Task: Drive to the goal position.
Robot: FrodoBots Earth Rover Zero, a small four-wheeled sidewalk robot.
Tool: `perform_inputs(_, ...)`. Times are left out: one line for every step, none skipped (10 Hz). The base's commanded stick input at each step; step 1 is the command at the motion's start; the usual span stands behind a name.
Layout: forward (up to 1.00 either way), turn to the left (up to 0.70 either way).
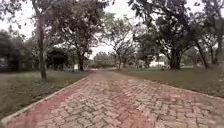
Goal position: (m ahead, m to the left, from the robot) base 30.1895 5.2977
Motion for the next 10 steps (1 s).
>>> perform_inputs(0.7,0.0)
perform_inputs(0.7,0.0)
perform_inputs(0.7,0.15)
perform_inputs(0.7,0.35)
perform_inputs(0.7,0.17)
perform_inputs(0.7,0.0)
perform_inputs(0.7,0.0)
perform_inputs(0.7,0.0)
perform_inputs(0.7,0.0)
perform_inputs(0.7,0.0)
